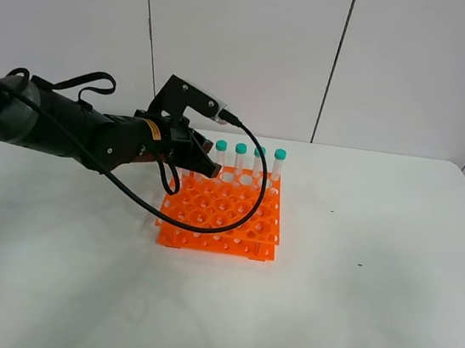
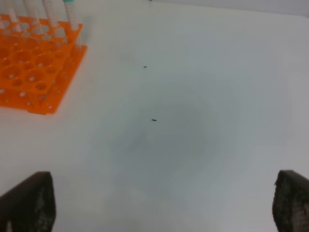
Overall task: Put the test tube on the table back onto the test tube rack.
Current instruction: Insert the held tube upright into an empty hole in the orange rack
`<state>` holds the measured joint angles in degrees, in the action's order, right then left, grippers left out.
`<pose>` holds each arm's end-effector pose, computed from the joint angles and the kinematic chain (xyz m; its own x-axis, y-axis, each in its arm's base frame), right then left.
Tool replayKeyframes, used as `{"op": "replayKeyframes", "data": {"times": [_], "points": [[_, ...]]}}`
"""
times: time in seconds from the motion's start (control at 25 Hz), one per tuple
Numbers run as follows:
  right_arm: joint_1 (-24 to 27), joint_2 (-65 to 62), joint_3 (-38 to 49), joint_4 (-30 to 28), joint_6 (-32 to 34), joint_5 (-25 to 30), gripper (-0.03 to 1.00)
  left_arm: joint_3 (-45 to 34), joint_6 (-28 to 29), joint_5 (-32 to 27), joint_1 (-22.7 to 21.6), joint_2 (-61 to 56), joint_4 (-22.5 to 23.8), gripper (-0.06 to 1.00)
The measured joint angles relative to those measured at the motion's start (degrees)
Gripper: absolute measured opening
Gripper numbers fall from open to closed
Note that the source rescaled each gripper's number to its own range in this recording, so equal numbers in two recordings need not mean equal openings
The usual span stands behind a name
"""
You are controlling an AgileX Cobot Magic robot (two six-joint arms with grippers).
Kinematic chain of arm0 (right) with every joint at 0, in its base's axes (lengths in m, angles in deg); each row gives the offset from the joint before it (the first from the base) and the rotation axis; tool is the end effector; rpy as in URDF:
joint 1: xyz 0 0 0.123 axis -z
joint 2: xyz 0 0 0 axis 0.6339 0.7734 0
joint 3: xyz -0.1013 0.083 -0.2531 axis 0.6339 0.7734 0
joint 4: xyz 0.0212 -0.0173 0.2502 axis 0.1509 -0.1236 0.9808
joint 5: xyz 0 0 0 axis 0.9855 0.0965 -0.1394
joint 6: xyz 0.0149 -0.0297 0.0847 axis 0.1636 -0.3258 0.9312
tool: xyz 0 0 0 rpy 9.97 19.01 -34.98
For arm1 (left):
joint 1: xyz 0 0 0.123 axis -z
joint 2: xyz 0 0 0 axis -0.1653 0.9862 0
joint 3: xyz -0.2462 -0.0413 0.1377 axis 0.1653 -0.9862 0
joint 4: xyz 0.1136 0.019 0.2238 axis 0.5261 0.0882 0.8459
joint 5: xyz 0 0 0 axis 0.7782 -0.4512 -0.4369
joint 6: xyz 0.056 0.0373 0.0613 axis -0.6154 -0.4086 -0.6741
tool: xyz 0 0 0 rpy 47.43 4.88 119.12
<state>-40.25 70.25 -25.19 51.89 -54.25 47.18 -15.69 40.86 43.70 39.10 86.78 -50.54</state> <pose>-0.0043 0.0085 0.2793 -0.4240 -0.0392 -0.9048 -0.1144 0.9934 0.0106 0.3474 -0.2003 0.1841 -0.2360 0.3415 -0.9098 0.5689 0.8075 0.1555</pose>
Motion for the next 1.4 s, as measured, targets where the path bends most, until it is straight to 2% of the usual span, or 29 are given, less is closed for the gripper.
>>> {"op": "replayKeyframes", "data": {"times": [0.24, 0.6, 0.96, 1.4], "points": [[0.00, 0.00, 0.00, 0.00, 0.04, 0.00, 1.00, 0.08, 0.00, 0.00, 0.00, 0.17, 0.00, 0.00], [0.00, 0.00, 0.00, 0.24, 0.04, 0.00, 1.00, 3.30, 0.06, -4.08, 0.00, 2.38, 0.00, 0.00], [0.00, 0.00, 0.00, 0.24, 0.04, 0.00, 1.00, 3.47, 1.74, -4.94, -2.00, 2.51, -0.06, 0.00], [0.00, 0.00, 0.00, 0.26, 0.04, 0.00, 1.00, 3.47, 2.14, -5.54, -2.07, 2.58, -0.06, 0.00]]}}
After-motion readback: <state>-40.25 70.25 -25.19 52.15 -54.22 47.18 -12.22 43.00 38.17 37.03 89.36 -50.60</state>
